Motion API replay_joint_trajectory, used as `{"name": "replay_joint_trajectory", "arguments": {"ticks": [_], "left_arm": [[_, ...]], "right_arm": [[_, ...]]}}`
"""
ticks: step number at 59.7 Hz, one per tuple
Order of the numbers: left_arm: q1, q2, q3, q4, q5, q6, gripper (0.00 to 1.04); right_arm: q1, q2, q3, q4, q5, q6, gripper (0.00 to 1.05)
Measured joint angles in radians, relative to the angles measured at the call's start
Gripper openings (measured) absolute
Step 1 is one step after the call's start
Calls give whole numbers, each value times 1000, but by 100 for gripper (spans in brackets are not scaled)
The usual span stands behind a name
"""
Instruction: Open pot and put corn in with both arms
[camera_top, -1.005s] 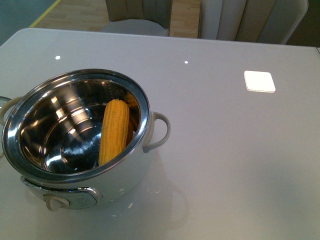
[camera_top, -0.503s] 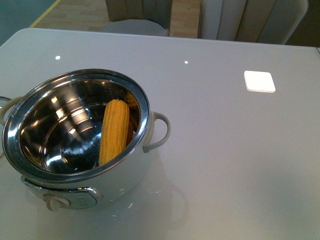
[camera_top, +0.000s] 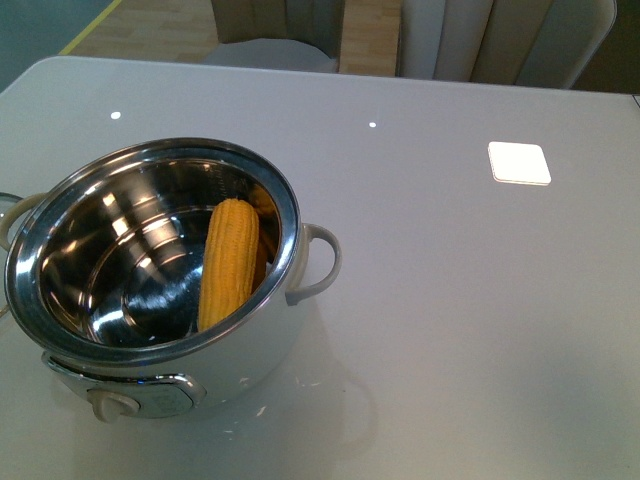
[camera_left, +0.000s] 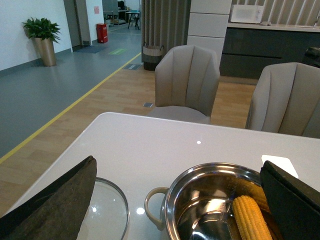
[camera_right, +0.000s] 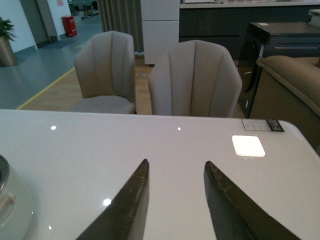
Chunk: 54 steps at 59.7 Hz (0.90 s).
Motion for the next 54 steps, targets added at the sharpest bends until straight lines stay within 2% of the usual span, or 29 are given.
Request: {"name": "replay_joint_trajectory", "arguments": {"ticks": [8, 20, 54], "left_arm": [[0, 0, 0, 0, 0, 0, 98], [0, 0, 0, 0, 0, 0, 98], [0, 0, 0, 0, 0, 0, 98]], "right_arm": [[0, 0, 0, 0, 0, 0, 64], [0, 0, 0, 0, 0, 0, 97], [0, 0, 0, 0, 0, 0, 96]]}}
